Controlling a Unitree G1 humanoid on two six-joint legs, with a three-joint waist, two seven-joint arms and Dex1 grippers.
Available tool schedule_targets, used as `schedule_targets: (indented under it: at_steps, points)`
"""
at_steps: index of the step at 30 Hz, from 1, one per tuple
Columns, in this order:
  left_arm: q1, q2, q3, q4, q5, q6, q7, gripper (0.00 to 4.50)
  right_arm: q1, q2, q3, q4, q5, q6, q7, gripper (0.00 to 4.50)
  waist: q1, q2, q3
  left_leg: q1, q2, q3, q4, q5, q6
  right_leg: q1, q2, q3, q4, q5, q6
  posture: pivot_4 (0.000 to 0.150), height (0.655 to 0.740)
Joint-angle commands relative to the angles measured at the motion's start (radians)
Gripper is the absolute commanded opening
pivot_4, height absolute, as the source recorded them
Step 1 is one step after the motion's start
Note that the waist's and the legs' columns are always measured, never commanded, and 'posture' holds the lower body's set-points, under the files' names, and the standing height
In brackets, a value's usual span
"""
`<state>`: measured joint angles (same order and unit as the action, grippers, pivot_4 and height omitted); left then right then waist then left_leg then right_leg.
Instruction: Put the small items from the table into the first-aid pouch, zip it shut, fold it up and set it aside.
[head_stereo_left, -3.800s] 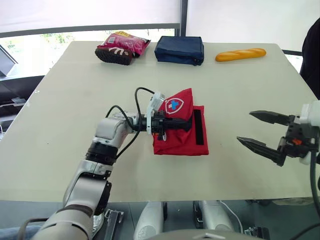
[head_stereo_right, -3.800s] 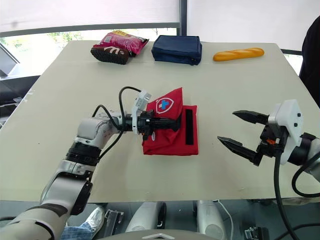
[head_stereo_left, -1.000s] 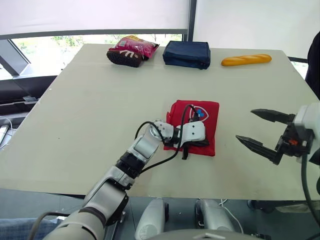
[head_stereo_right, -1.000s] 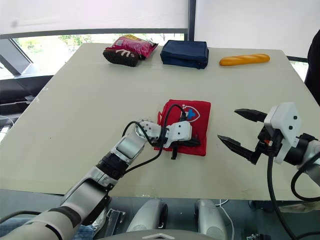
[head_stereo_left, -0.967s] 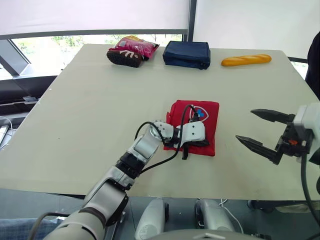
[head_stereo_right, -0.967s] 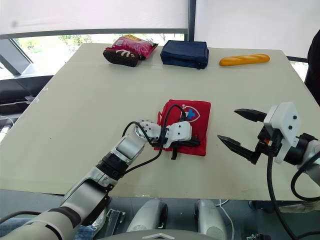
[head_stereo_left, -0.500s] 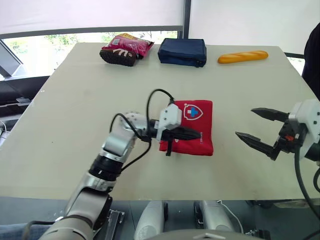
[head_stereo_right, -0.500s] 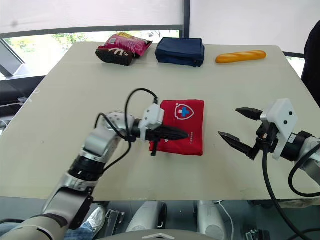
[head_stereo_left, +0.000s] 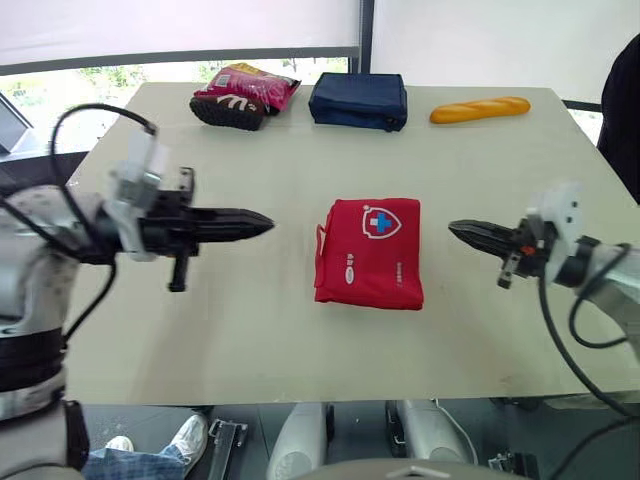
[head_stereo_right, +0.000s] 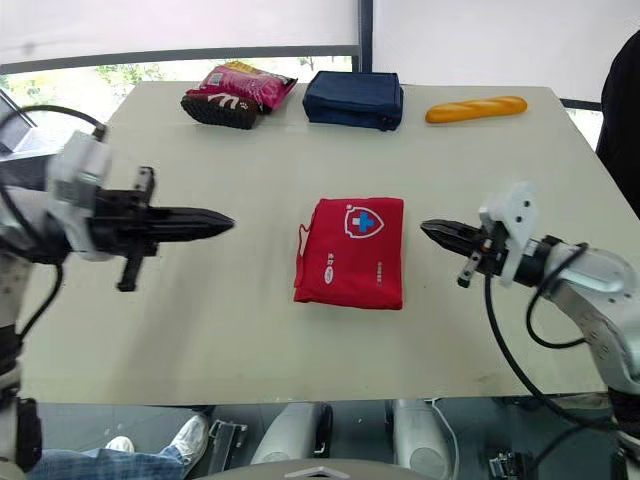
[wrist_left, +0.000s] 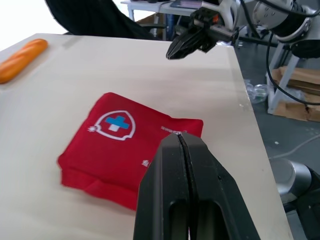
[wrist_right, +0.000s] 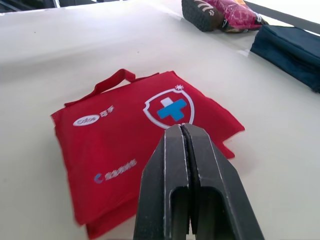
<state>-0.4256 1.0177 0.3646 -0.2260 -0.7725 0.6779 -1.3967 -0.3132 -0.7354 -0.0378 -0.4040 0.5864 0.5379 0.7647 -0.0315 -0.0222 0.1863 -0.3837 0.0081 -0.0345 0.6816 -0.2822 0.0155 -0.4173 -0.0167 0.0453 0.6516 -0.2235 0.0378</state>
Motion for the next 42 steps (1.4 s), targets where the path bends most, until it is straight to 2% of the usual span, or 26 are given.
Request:
schedule_targets:
  at_steps: [1, 7, 10, 16, 23, 27, 33, 42]
  points:
    - [0.003, 0.04, 0.075, -0.015, -0.033, -0.014, -0.002, 0.0, -0.117, 0.079, 0.117, 0.169, -0.127, -0.112, 0.039, 0.02, -0.005, 0.0, 0.001, 0.0, 0.0, 0.0, 0.0, 0.0, 0.0, 0.0, 0.0, 0.0, -0.001, 0.0, 0.0, 0.15, 0.74]
    - [0.03, 0.063, 0.092, -0.018, -0.038, -0.03, -0.005, 0.0, -0.259, 0.23, 0.235, 0.457, -0.281, -0.248, 0.06, 0.02, -0.004, 0.001, 0.002, -0.004, -0.001, 0.0, -0.001, 0.0, 0.0, -0.005, 0.0, -0.001, 0.001, 0.005, -0.001, 0.15, 0.74]
    - [0.036, 0.056, 0.097, -0.029, -0.057, -0.022, 0.007, 0.0, -0.254, 0.266, 0.272, 0.528, -0.33, -0.286, 0.078, 0.02, -0.004, 0.001, 0.001, -0.015, -0.001, 0.0, 0.0, 0.001, -0.002, -0.017, -0.001, 0.0, 0.006, 0.005, -0.002, 0.15, 0.74]
    - [0.05, 0.048, 0.091, -0.032, -0.061, -0.041, 0.016, 0.0, -0.224, 0.29, 0.325, 0.668, -0.441, -0.346, 0.086, 0.02, -0.008, 0.0, 0.001, -0.014, -0.001, 0.0, 0.0, 0.001, -0.001, -0.016, -0.001, 0.001, 0.006, 0.005, -0.002, 0.15, 0.74]
    - [0.047, 0.041, 0.076, -0.021, -0.071, -0.051, 0.02, 0.0, -0.195, 0.325, 0.323, 0.682, -0.469, -0.354, 0.081, 0.02, -0.01, -0.002, -0.001, -0.006, -0.001, 0.0, 0.0, 0.001, -0.002, -0.012, 0.0, 0.002, 0.009, 0.005, -0.001, 0.15, 0.74]
    - [0.062, 0.042, 0.079, -0.013, -0.071, -0.051, 0.013, 0.0, -0.208, 0.317, 0.238, 0.596, -0.41, -0.332, 0.079, 0.02, -0.01, -0.002, -0.001, 0.0, -0.001, 0.001, 0.0, 0.001, -0.002, -0.006, 0.001, 0.002, 0.009, 0.004, -0.002, 0.15, 0.74]
    - [0.085, 0.041, 0.09, -0.012, -0.079, -0.053, 0.016, 0.0, -0.216, 0.293, 0.12, 0.499, -0.314, -0.25, 0.075, 0.02, -0.009, -0.001, 0.0, -0.001, -0.001, 0.0, 0.0, 0.001, -0.002, -0.006, 0.0, 0.002, 0.009, 0.005, -0.002, 0.15, 0.74]
    - [0.076, 0.036, 0.08, -0.008, -0.08, -0.062, 0.017, 0.0, -0.2, 0.29, 0.21, 0.636, -0.443, -0.29, 0.072, 0.02, -0.011, -0.001, 0.0, -0.001, -0.001, 0.002, 0.0, 0.001, -0.002, -0.006, 0.0, 0.003, 0.009, 0.005, -0.002, 0.15, 0.74]
